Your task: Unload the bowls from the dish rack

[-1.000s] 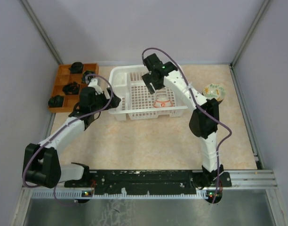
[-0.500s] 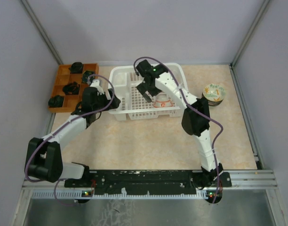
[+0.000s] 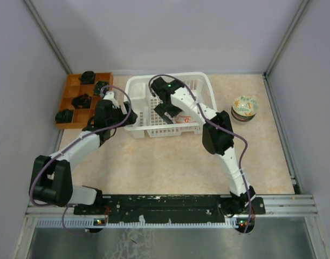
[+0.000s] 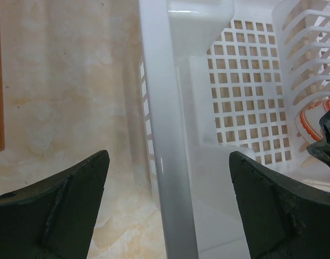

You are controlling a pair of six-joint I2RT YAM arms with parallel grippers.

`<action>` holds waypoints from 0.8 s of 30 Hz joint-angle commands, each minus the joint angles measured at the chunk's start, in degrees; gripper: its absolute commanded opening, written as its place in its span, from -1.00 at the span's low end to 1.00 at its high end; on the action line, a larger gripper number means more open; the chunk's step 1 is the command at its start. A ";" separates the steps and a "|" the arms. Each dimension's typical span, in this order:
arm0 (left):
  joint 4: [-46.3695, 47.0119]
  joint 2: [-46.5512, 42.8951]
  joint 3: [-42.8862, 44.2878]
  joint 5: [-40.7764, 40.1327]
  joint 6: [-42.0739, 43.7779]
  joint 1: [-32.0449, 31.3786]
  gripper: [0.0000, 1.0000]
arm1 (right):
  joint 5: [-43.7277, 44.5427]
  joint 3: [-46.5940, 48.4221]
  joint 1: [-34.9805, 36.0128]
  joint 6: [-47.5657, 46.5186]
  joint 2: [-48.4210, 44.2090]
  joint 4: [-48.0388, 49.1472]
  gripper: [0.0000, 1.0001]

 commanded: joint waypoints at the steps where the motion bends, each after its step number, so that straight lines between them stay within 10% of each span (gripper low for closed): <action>1: 1.65 0.68 1.51 -0.55 0.81 -0.33 0.96 | 3.63 -1.24 0.59 -1.71 -0.22 -1.00 0.91; 24: 2.22 4.05 2.87 -1.26 0.93 -0.31 0.91 | 14.09 -7.89 0.72 -0.73 -0.23 1.84 0.75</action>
